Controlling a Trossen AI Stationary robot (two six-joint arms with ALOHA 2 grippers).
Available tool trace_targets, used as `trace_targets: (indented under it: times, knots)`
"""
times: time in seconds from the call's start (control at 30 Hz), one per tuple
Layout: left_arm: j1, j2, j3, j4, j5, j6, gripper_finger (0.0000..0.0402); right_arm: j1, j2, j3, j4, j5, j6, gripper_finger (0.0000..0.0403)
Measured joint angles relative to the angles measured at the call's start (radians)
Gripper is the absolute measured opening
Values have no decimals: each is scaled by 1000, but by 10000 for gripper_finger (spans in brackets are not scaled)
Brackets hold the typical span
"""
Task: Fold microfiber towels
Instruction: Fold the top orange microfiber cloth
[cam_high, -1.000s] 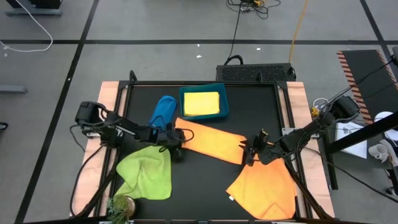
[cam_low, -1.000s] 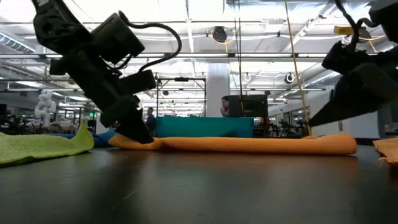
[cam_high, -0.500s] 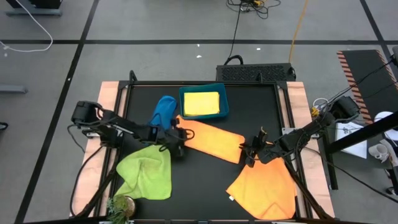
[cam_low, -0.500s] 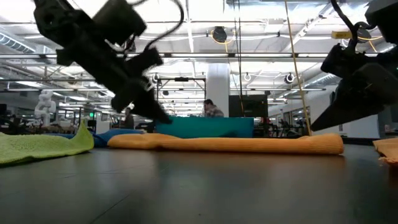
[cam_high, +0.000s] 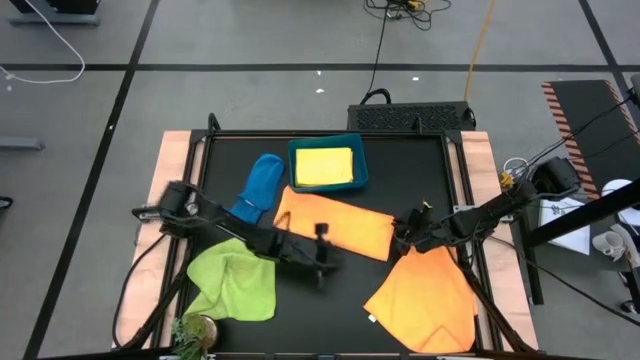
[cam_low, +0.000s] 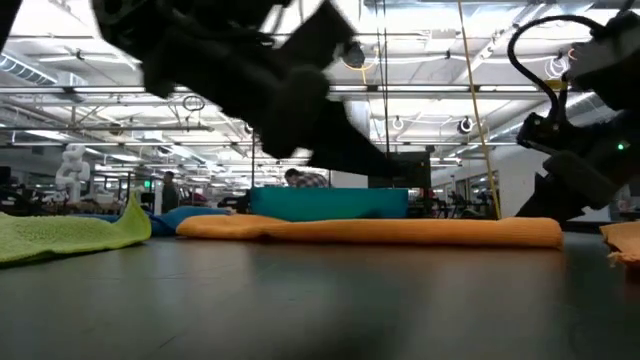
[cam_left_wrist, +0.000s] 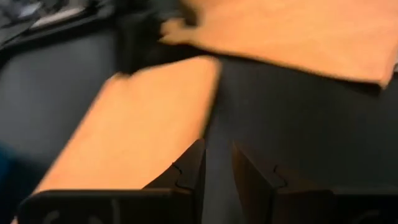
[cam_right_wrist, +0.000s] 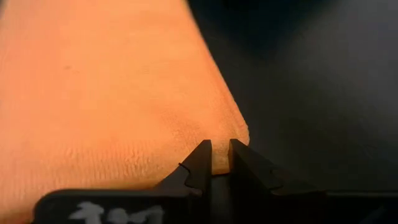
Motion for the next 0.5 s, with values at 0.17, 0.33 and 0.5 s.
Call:
trace_targets:
  times: [0.17, 0.33, 0.5]
  knots:
    - [-14, 138, 205, -52, 5, 95, 81, 1, -1, -23, 22, -4, 58, 45]
    - [-10, 223, 374, -188, -14, 176, 82, 15, 0, -23, 76, -34, 33, 45]
    - [-6, 290, 487, -256, -15, 225, 111, 23, 1, -24, 94, -36, 28, 45]
